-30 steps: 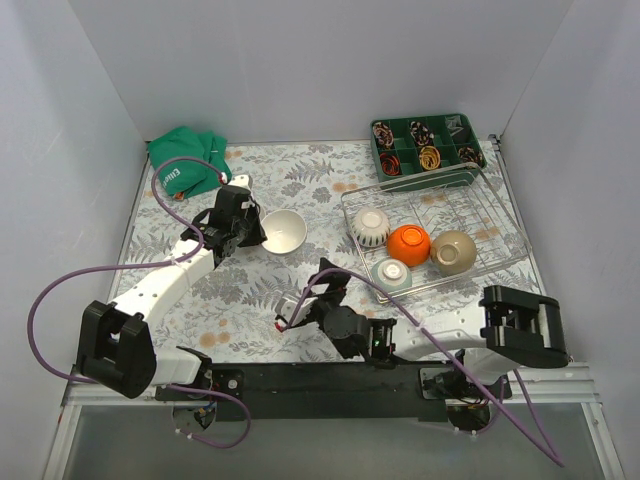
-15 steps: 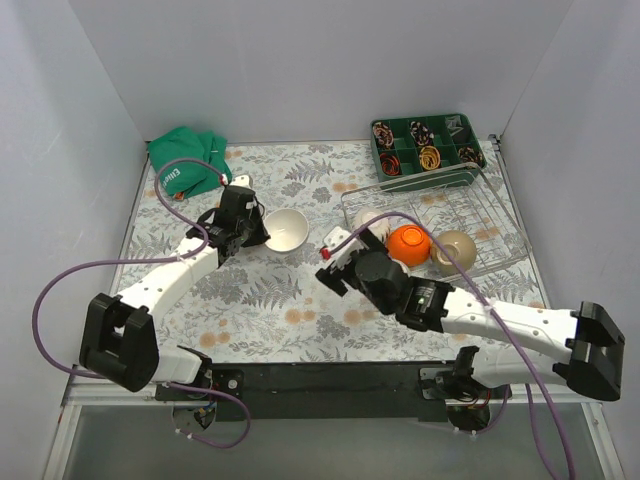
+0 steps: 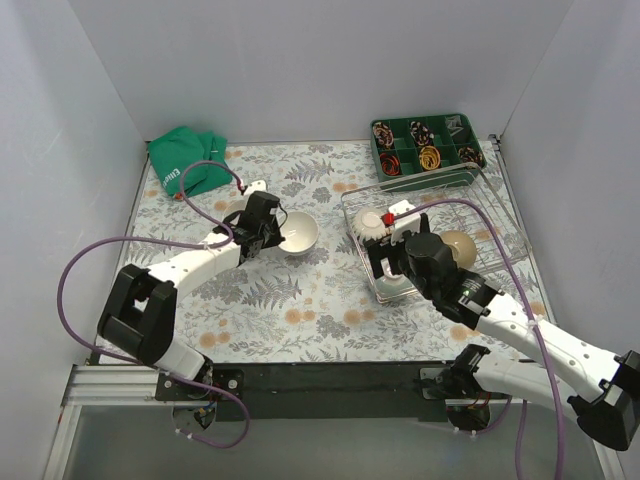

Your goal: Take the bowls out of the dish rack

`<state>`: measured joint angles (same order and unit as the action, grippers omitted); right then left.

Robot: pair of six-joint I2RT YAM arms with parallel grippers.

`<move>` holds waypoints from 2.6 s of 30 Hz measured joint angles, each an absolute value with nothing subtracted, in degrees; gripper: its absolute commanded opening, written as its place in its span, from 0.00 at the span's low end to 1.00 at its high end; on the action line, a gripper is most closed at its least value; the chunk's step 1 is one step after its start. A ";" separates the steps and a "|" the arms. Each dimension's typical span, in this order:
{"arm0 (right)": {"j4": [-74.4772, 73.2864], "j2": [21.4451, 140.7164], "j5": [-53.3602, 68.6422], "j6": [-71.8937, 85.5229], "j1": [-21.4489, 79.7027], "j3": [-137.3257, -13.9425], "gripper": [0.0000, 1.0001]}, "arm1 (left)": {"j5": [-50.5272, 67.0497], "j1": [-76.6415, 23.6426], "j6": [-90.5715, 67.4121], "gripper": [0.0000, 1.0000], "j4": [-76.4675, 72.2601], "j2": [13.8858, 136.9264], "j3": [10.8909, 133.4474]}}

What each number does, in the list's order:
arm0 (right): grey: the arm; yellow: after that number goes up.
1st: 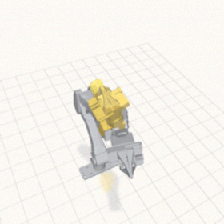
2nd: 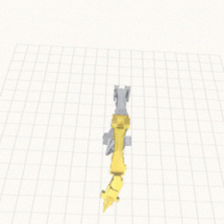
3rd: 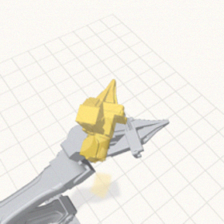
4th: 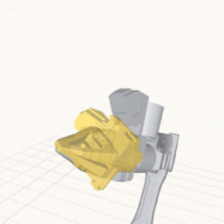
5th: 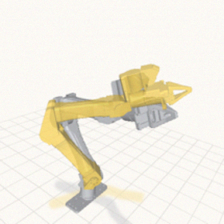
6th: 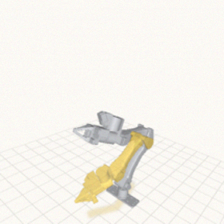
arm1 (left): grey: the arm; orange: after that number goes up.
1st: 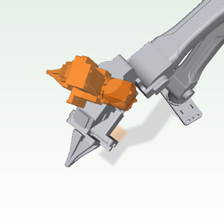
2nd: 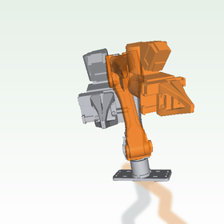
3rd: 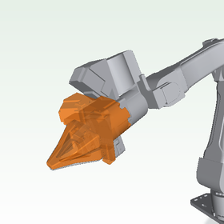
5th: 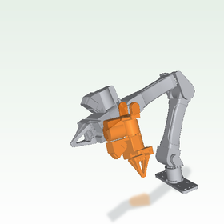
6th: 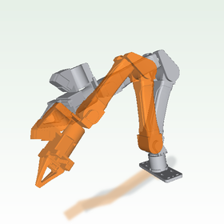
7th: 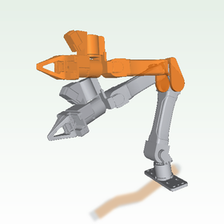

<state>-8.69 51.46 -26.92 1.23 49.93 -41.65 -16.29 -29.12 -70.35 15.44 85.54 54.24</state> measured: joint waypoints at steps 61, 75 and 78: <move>-22.63 54.94 -14.61 13.26 8.93 -43.11 0.99 | -15.90 -30.20 -59.07 0.98 19.11 51.40 43.07; -21.85 59.48 4.01 11.38 -5.58 -42.94 0.99 | -16.16 -30.59 -57.82 0.98 18.85 44.71 40.75; -20.78 60.49 7.01 11.18 -7.31 -42.33 0.99 | -16.34 -31.05 -57.74 0.98 18.87 44.16 40.64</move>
